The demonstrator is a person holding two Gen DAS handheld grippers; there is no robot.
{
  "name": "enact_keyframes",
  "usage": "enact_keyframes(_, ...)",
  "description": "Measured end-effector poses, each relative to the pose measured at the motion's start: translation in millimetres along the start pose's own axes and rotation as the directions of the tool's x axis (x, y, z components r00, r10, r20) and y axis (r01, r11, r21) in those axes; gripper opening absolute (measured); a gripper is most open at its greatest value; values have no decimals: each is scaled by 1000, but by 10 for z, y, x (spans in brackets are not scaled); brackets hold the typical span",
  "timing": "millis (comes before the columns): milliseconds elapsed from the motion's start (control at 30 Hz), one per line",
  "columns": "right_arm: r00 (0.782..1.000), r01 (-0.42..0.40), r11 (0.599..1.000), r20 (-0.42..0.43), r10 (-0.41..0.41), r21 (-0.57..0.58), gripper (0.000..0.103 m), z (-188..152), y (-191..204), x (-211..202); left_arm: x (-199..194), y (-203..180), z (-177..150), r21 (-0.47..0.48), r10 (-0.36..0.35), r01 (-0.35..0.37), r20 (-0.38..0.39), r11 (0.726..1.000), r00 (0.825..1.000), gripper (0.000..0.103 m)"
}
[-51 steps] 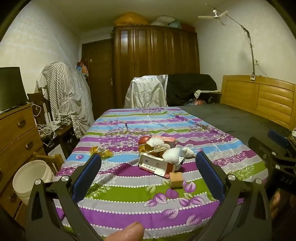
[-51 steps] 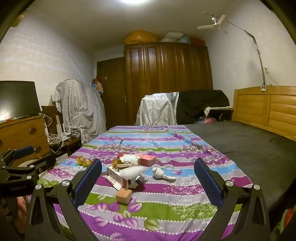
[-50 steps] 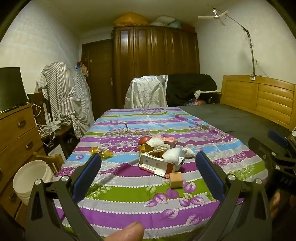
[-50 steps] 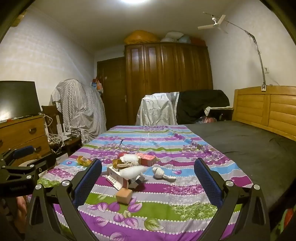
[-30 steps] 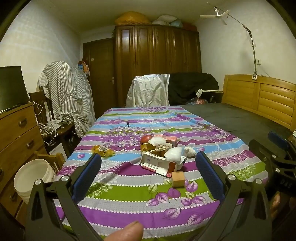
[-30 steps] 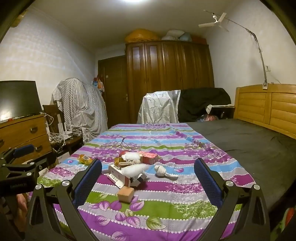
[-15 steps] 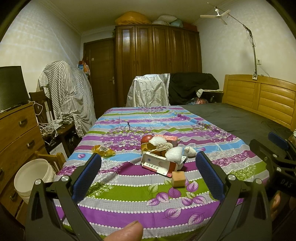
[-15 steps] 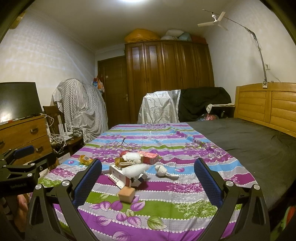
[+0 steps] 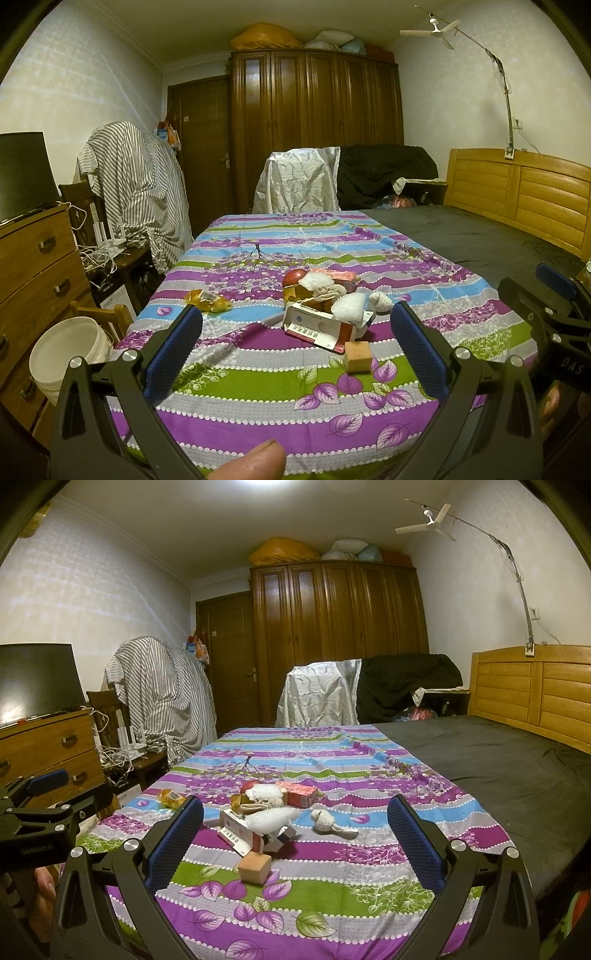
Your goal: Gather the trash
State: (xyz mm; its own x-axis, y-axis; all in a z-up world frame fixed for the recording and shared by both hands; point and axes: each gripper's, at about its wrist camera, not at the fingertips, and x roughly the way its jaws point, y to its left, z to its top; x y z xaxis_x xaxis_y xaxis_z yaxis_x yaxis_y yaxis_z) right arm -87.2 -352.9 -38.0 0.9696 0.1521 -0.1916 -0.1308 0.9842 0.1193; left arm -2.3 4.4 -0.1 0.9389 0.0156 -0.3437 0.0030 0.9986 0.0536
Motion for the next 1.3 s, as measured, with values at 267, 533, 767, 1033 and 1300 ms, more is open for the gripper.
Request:
enact_keyframes(267,1000,1,1000,2,-1,2,99,-9,6,12,2,15,11,1,0,0,-3,1000,1000,98)
enact_keyframes(533,1000,1,1000,2,-1,2,99,-11,9,15,3,26,12,1,1,-1,-2,1000,1000,98)
enact_keyframes(767,1000,0,1000,1,0,4,99,-8,4,14,3,39,10,1,2,-2,-1,1000,1000,98)
enact_keyframes(1033,1000,0,1000,-1,0,4,99,-24,21,34,3,47,2,1,3,-3,-4,1000,1000,98)
enact_keyframes(1300,1000,0,1000,-2,0,5,99,-34,26,40,7,62,-28,0,5,-5,-8,1000,1000,98)
